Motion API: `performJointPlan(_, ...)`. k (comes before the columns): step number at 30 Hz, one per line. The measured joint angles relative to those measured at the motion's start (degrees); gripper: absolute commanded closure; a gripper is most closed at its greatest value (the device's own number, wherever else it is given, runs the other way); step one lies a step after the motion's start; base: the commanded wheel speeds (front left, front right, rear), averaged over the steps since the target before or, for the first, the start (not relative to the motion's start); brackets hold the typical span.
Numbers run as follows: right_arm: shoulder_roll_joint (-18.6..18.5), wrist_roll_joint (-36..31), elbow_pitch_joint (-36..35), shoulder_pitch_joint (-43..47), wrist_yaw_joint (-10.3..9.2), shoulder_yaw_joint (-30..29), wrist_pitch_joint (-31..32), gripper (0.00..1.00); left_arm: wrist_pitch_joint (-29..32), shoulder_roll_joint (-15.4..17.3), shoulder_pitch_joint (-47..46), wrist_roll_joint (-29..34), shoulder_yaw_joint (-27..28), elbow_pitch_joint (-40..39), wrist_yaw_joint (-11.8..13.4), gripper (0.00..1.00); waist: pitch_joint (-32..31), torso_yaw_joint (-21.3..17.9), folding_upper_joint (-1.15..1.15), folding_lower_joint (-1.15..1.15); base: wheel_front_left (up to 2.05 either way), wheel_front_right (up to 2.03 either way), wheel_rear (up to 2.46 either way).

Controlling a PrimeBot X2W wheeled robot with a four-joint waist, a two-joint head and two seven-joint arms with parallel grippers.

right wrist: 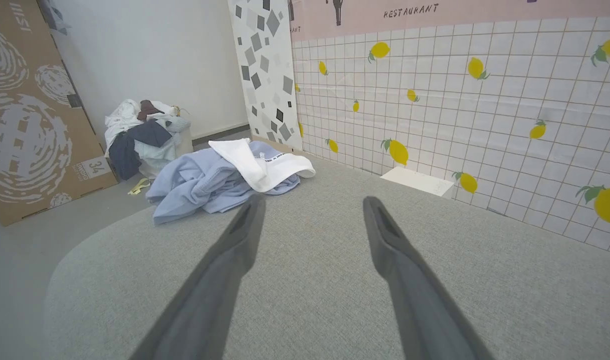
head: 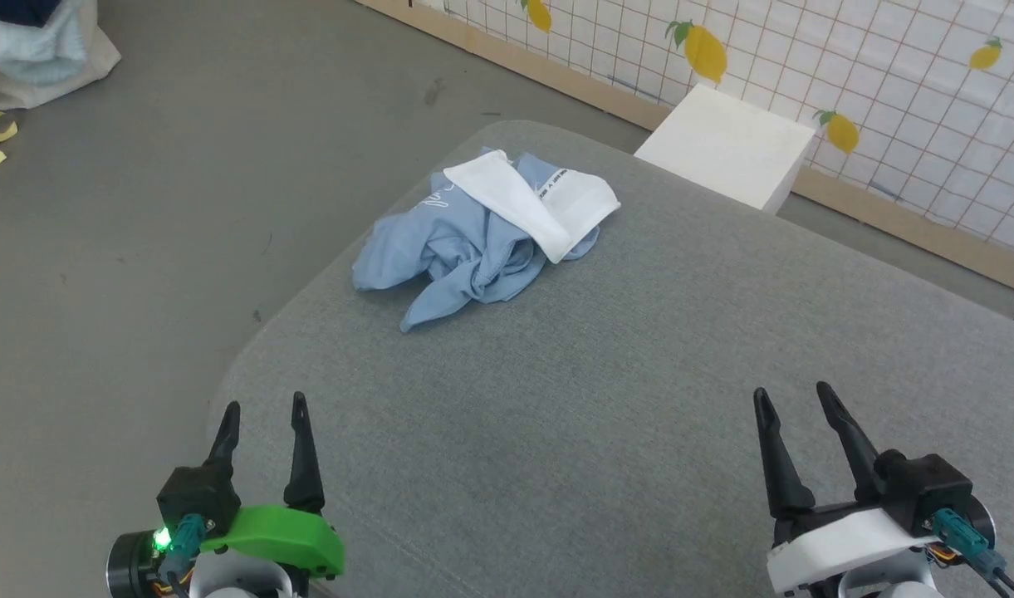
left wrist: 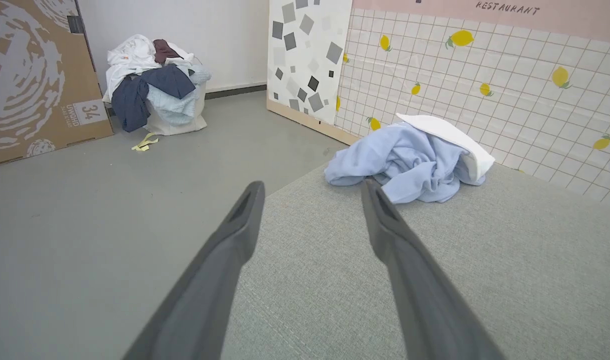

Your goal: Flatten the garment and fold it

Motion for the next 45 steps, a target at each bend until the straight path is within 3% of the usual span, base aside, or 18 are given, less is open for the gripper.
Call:
performJointPlan(12,0.0,0.21,0.3,0.09,0.0,0.09,0.01,0.0,0.0,0.0,-0.03,-2.21,0.02,-0.2,-0.01,0.0,0.5,-0.34,0.0,0.0,0.0,0.0,0.0)
performJointPlan(16,0.0,-0.38,0.22,0.08,0.0,0.24,0.0,0.0,0.01,-0.01,-1.92,-4.23,0.3,0.0,-1.41,0.0,1.28,-0.78,0.0,0.0,0.0,0.0,0.0)
performJointPlan(23,0.02,-3.11,-0.55,-1.29,0.0,0.04,0.32,0.0,-0.04,0.07,-14.71,-7.88,2.79,5.32,-4.82,0.0,4.13,-2.32,0.0,0.0,0.0,0.0,0.0)
performJointPlan(28,0.04,-5.38,-2.77,-2.92,0.0,-0.41,2.2,0.0,0.13,1.37,-25.48,-10.44,4.17,14.8,-6.24,0.0,7.3,-4.34,0.0,0.0,0.0,0.0,0.0)
performJointPlan(38,0.05,-9.24,-8.78,-3.59,0.0,-2.8,5.67,0.0,12.04,5.81,-45.72,-17.44,6.34,34.07,-7.16,0.0,14.89,-9.88,0.0,0.01,0.0,0.0,0.0)
performJointPlan(45,0.03,-9.85,-11.52,-3.67,0.0,-3.67,6.7,0.0,26.81,7.09,-52.64,-18.89,6.12,46.6,-2.01,0.0,19.48,-14.4,0.0,0.01,0.0,0.0,0.0)
